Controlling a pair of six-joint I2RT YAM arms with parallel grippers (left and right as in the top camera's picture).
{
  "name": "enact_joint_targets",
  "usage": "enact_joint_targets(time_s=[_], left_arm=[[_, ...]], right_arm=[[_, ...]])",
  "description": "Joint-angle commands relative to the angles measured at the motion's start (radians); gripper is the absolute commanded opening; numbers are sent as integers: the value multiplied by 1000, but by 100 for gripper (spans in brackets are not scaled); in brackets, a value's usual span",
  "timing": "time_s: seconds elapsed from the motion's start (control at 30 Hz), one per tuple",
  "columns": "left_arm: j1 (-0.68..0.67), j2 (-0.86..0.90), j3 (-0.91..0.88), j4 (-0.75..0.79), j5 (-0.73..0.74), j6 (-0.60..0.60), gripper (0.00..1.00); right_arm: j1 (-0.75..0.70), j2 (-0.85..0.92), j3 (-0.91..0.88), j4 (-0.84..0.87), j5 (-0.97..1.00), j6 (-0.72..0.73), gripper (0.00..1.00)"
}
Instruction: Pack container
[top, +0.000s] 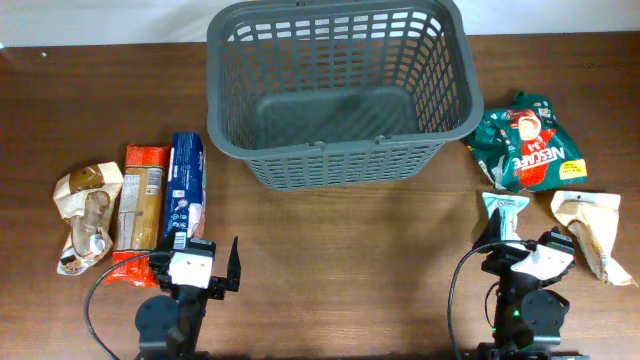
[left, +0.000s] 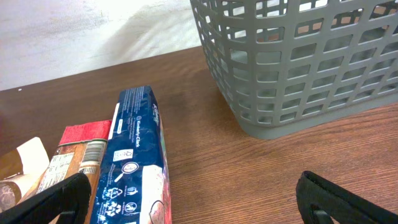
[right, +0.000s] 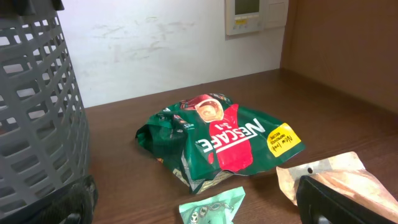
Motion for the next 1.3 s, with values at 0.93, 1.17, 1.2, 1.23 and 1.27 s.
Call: enact_joint_targets(time_s=[0.93, 1.17, 1.2, 1.23, 1.27], left_arm=[[-4, -11, -9, 5, 7, -9, 99], [-4, -11, -9, 5, 7, -9, 99], [-4, -11, -9, 5, 8, -9, 99], [-4, -11, -9, 5, 8, -9, 99], [-4, -11, -9, 5, 7, -9, 99]], right_arm=[[9, -8, -6, 6, 12, 6, 99], [9, -6, -6, -10, -409, 195, 99], [9, -6, -6, -1, -446, 229, 99], [9, -6, -6, 10, -470, 276, 99], [9, -6, -5, 18, -490, 332, 99]])
